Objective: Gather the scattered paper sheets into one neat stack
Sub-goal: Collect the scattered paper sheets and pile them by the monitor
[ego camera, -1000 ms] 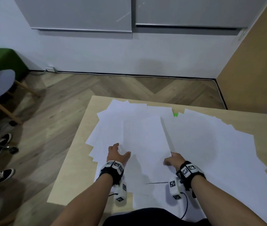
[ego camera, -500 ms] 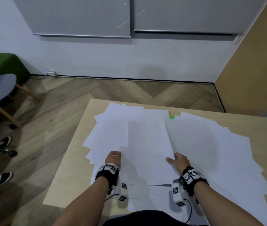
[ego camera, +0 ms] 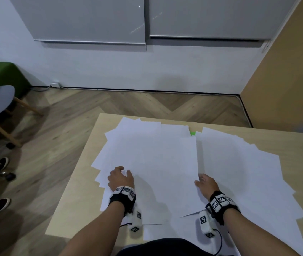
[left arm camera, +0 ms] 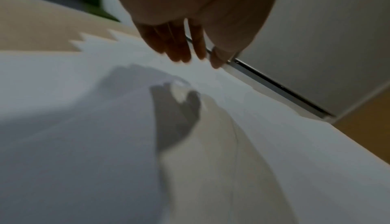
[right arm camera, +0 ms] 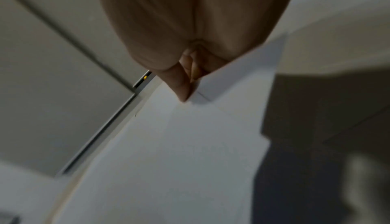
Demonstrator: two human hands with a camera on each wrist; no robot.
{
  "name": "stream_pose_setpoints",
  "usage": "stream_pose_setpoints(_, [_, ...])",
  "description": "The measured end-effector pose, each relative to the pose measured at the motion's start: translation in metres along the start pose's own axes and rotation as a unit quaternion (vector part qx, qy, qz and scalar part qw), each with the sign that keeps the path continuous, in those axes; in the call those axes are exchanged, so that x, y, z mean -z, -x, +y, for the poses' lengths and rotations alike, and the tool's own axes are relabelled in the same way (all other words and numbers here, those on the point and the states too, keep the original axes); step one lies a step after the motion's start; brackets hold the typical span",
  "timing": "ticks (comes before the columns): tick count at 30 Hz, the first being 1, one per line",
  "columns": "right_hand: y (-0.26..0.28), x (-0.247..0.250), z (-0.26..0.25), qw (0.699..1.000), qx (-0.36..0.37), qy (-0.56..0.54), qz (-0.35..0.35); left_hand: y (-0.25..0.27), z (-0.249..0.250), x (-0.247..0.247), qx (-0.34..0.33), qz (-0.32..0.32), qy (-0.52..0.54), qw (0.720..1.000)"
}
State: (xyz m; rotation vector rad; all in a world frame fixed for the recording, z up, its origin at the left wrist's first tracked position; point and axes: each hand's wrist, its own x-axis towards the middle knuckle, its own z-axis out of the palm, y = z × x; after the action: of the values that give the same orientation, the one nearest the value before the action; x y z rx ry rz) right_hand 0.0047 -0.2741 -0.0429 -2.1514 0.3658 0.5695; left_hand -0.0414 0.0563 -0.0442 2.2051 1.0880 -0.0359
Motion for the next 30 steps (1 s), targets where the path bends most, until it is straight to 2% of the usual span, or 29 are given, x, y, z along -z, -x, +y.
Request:
stream_pose_setpoints(1, [-0.001, 0.0, -0.001, 1.0, -0.005, -0.03, -0.004, 0.002, 0.004, 0.0, -0.044, 0.001, -0.017, 0.999])
stream_pose_setpoints(3, [-0.002, -0.001, -0.008, 0.994, -0.023, -0.108, -0.009, 0.007, 0.014, -0.001, -0.069, -0.056, 0.035, 0.995])
stream_pose_setpoints(6, [0.0, -0.004, -0.019, 0.965, -0.053, -0.256, -0.035, 0.013, 0.024, -0.01, 0.005, -0.191, 0.073, 0.979])
stream_pose_setpoints(10, [-0.004, -0.009, -0.02, 0.918, -0.092, -0.381, -0.058, 0.01, 0.035, -0.012, 0.063, -0.264, 0.069, 0.96])
stream_pose_setpoints(12, [-0.003, -0.01, -0.016, 0.93, -0.1, -0.349, -0.059, 0.01, 0.039, -0.007, 0.054, -0.27, 0.026, 0.961])
stream_pose_setpoints(14, [0.002, -0.008, -0.01, 0.966, -0.093, -0.229, -0.073, 0.006, 0.035, -0.009, 0.004, -0.249, 0.003, 0.969])
stream_pose_setpoints(17, [0.007, -0.01, -0.005, 0.989, -0.072, -0.084, -0.1, 0.001, 0.023, -0.013, 0.008, -0.246, 0.074, 0.966])
stream_pose_setpoints(19, [0.006, -0.013, -0.004, 0.993, -0.049, -0.057, -0.093, -0.001, 0.019, -0.011, 0.013, -0.274, 0.092, 0.957])
stream_pose_setpoints(23, [-0.004, -0.013, -0.005, 1.0, -0.009, -0.005, -0.001, 0.001, 0.016, -0.007, 0.012, -0.293, 0.082, 0.952])
stream_pose_setpoints(25, [-0.007, -0.009, -0.008, 0.999, -0.02, 0.011, 0.041, 0.004, 0.014, -0.003, 0.026, -0.279, 0.085, 0.956])
stream_pose_setpoints(27, [-0.011, -0.002, -0.011, 0.997, -0.038, -0.005, 0.068, 0.003, 0.012, 0.001, 0.04, -0.238, 0.079, 0.967])
stream_pose_setpoints(30, [-0.015, 0.005, -0.01, 0.998, -0.043, -0.007, 0.038, 0.001, 0.009, 0.004, 0.042, -0.202, 0.062, 0.976])
